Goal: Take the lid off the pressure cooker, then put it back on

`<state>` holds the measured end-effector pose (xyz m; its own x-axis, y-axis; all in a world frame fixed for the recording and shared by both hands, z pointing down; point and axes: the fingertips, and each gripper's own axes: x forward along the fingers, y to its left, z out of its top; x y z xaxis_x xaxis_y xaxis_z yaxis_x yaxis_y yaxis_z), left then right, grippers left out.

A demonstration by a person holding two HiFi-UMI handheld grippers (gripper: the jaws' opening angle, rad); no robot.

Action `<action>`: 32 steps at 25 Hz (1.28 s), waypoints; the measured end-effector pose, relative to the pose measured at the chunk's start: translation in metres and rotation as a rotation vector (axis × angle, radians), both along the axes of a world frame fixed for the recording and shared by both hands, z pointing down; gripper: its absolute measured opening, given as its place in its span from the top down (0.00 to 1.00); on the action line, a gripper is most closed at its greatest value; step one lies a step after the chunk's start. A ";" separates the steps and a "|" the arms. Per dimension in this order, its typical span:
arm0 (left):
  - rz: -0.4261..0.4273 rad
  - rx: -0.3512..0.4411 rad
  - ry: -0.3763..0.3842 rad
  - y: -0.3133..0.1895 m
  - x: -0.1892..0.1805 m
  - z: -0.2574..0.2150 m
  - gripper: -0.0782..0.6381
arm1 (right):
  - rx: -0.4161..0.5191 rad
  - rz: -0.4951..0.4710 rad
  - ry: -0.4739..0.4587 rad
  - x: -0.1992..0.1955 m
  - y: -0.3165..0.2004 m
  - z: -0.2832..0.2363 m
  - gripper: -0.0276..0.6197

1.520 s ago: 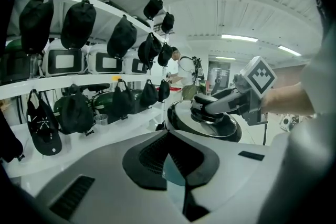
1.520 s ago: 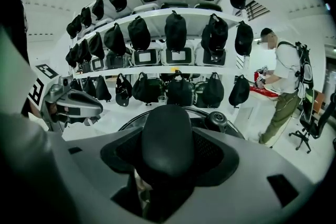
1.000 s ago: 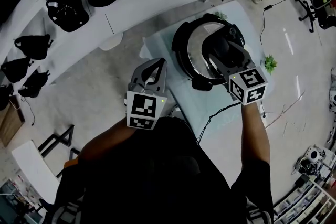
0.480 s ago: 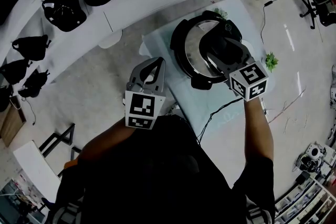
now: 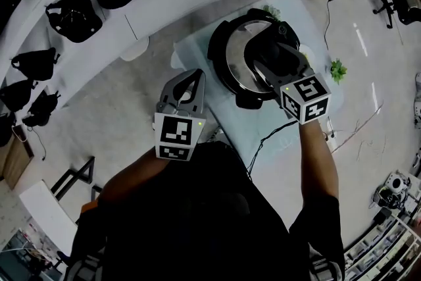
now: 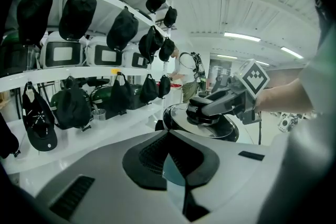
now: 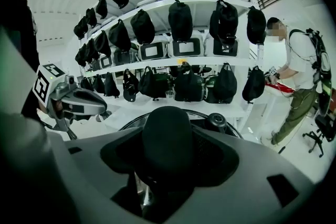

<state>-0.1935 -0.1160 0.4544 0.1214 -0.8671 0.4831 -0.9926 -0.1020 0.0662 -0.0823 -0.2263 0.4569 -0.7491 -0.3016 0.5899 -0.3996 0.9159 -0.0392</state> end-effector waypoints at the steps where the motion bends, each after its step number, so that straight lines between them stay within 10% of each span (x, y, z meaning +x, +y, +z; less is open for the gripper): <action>1: 0.000 -0.001 0.000 0.000 0.000 0.000 0.88 | -0.005 0.026 -0.003 0.000 -0.002 0.000 0.51; 17: 0.025 -0.001 0.015 -0.006 0.009 0.003 0.88 | 0.002 0.258 0.062 0.001 -0.003 0.009 0.51; 32: 0.051 0.008 0.027 -0.010 0.020 0.002 0.88 | 0.015 0.261 -0.003 0.003 -0.002 0.008 0.51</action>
